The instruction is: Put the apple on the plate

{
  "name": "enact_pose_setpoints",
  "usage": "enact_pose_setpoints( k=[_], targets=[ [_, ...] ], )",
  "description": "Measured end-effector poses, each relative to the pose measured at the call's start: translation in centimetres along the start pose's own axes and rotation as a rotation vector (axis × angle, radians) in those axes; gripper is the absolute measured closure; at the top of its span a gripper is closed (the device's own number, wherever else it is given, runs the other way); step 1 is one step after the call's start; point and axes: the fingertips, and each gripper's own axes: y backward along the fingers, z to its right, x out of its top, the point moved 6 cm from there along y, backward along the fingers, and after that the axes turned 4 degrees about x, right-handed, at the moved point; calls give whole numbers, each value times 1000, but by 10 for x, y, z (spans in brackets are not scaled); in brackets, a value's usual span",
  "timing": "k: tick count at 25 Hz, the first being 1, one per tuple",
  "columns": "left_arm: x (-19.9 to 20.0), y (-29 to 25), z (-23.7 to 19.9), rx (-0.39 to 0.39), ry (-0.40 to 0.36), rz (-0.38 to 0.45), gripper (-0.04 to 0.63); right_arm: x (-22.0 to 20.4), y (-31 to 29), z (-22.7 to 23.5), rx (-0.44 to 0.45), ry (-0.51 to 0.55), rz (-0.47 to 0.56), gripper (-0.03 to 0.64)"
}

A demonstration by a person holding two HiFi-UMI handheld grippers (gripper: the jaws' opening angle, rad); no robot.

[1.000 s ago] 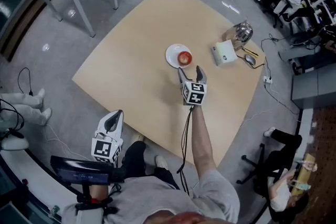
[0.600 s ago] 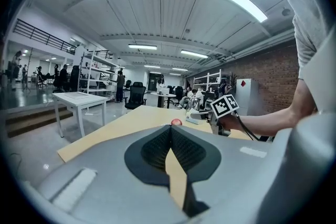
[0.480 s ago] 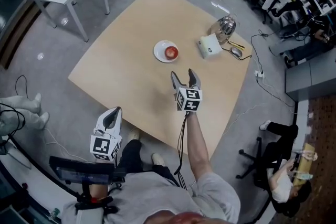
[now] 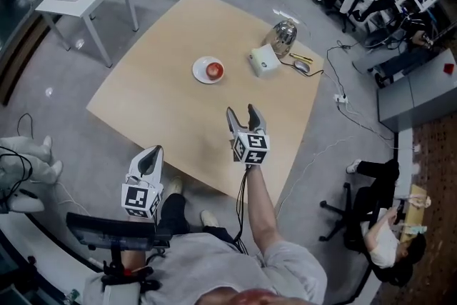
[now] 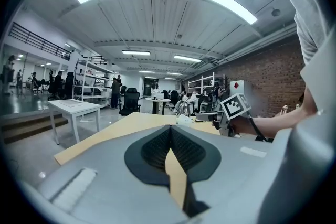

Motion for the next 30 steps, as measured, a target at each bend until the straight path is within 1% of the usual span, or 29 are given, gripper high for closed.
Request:
enact_pose_setpoints(
  k=[6,15,20,25,30],
  targets=[
    [10,18,46,-10,-18,15,577,4,63,6,9,0,18,313],
    [16,18,57,-8,-27,30,577,12,97,6,18,0,39,335],
    [18,20,69,-3,-29,42,577,14,118,10,17,32,52,363],
    [26,32,101,2,-38,51,577,22,158,19,31,36,72,377],
    [30,35,114,-2,-48,68,577,22,181,21,37,45,88,403]
  ],
)
